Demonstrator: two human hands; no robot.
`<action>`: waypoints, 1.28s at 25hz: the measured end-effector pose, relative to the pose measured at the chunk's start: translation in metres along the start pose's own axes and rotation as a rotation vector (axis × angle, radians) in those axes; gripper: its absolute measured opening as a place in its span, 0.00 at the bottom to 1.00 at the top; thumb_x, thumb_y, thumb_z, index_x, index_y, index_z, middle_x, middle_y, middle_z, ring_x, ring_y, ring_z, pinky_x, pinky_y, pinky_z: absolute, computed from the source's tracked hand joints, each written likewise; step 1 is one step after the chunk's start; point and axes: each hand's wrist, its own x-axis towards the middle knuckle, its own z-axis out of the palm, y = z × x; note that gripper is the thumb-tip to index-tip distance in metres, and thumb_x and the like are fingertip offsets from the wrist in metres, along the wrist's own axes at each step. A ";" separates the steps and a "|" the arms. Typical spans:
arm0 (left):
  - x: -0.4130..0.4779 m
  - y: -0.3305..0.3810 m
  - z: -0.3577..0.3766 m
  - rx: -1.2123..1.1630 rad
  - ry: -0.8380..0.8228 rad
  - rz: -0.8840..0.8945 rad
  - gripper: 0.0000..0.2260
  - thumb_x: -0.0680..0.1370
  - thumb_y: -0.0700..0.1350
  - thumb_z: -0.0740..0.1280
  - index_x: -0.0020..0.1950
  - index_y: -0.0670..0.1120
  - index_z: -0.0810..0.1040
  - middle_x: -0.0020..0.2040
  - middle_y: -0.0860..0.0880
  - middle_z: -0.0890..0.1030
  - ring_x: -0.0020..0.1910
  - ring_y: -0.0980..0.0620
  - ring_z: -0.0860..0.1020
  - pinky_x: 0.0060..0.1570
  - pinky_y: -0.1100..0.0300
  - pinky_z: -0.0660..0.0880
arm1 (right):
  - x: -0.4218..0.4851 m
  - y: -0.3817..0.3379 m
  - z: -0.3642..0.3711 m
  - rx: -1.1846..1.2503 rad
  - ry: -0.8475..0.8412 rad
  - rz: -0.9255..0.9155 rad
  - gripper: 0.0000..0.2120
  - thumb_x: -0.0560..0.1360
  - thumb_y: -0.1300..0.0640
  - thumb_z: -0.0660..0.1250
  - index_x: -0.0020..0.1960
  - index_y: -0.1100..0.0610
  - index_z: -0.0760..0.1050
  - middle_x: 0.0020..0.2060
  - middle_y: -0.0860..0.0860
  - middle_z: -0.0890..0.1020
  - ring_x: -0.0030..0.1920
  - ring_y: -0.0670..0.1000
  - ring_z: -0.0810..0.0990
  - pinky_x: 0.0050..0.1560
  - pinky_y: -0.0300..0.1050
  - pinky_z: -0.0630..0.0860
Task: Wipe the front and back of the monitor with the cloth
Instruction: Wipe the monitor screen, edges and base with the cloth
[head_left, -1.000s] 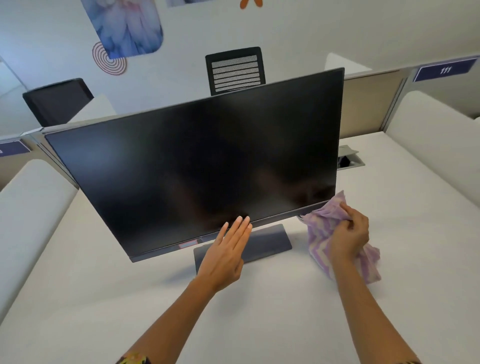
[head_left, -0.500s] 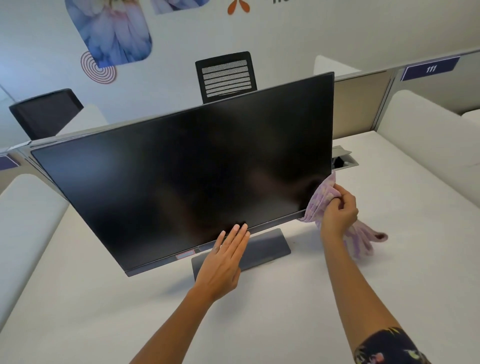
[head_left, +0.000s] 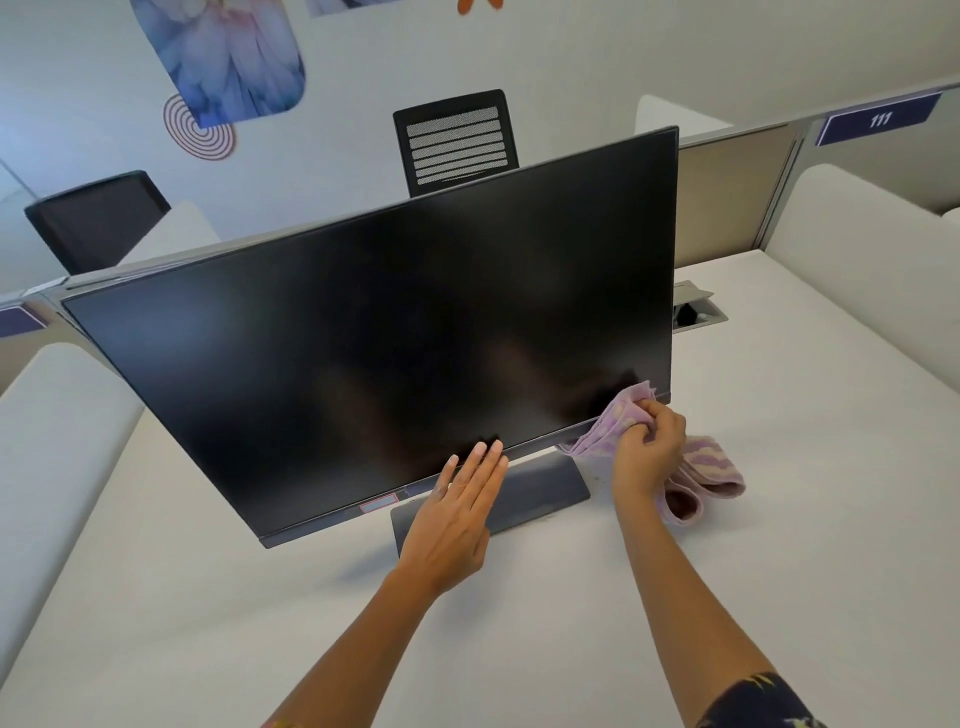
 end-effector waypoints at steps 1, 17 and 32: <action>0.000 0.001 -0.001 0.002 0.008 -0.002 0.41 0.72 0.49 0.70 0.80 0.47 0.52 0.79 0.47 0.50 0.78 0.46 0.45 0.72 0.45 0.50 | -0.005 0.002 0.003 -0.019 -0.015 -0.031 0.11 0.80 0.64 0.59 0.57 0.60 0.78 0.50 0.54 0.78 0.49 0.52 0.77 0.49 0.44 0.79; -0.009 0.009 -0.001 -0.011 0.090 -0.026 0.42 0.67 0.49 0.75 0.77 0.45 0.58 0.76 0.46 0.61 0.74 0.46 0.60 0.70 0.45 0.58 | -0.089 0.009 0.026 -0.134 -0.275 -0.350 0.10 0.77 0.65 0.66 0.57 0.60 0.81 0.50 0.56 0.81 0.47 0.48 0.75 0.45 0.34 0.75; -0.049 0.035 -0.027 -1.090 0.215 -0.741 0.34 0.76 0.54 0.68 0.76 0.58 0.53 0.63 0.62 0.71 0.53 0.60 0.76 0.51 0.77 0.69 | -0.112 0.012 -0.006 -0.173 -0.793 -0.816 0.17 0.78 0.47 0.61 0.55 0.56 0.81 0.52 0.52 0.82 0.54 0.46 0.76 0.53 0.36 0.78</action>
